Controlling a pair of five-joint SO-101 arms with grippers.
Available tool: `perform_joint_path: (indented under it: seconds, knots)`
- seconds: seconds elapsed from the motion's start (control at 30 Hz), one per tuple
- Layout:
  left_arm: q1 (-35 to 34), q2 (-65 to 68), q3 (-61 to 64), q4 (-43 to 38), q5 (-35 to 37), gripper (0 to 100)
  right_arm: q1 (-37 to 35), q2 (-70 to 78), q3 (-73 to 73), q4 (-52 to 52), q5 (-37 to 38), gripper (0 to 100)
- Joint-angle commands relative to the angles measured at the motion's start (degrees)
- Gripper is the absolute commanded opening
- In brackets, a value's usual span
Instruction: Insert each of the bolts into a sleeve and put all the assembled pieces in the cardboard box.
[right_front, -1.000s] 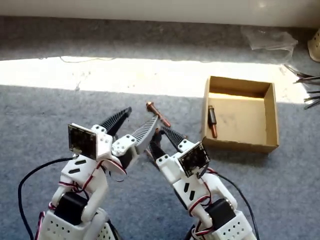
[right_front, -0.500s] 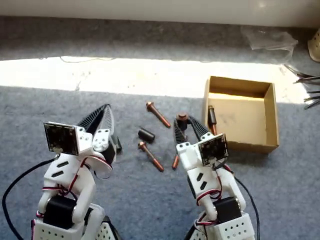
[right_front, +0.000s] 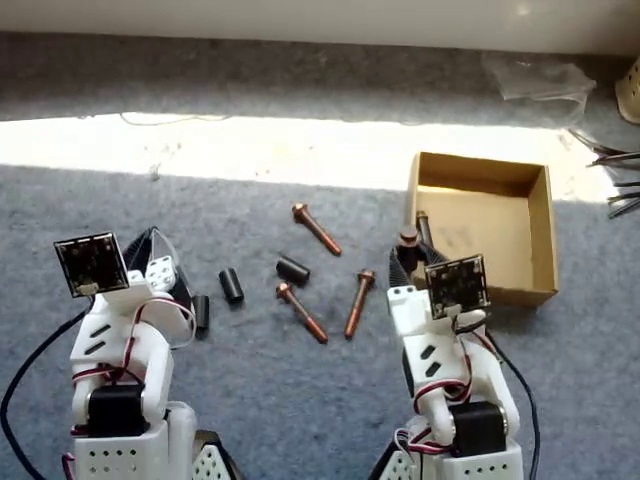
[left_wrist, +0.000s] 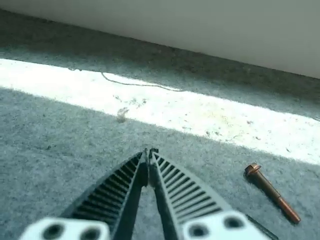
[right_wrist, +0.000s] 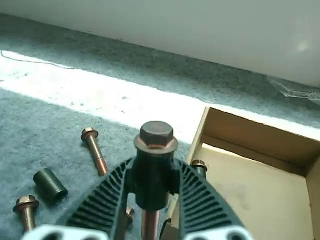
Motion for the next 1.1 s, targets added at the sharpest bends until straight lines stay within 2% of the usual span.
perform_joint_path:
  seconds: [0.0,0.13,0.3,0.43,0.5,0.73,0.93,1.07]
  knots:
    - [-0.2,-0.9,-1.9,4.5,-3.5,2,0.9,1.3,-7.2,2.8,2.8,0.5]
    - [1.2,-0.9,-2.7,8.6,-8.1,2,0.9,11.3,-13.5,3.6,3.4,0.5]
    - [1.7,-1.0,-2.9,11.2,-8.4,2,1.2,28.1,-22.9,3.6,3.4,0.5]
    - [1.7,-6.7,-2.7,15.2,-8.4,2,5.2,37.9,-28.6,3.6,3.3,0.5]
    - [1.7,-9.6,-3.2,17.6,-8.4,2,7.5,41.2,-30.4,3.6,3.3,0.5]
    - [1.9,-7.8,-3.6,17.8,-8.4,2,10.8,47.3,-34.2,3.8,3.3,0.5]
    - [2.0,-7.9,-4.7,20.6,-8.4,2,11.1,56.2,-41.1,10.7,3.3,0.5]
    - [2.0,-7.9,-6.4,23.7,-8.4,2,12.7,63.6,-45.9,11.6,3.3,0.5]
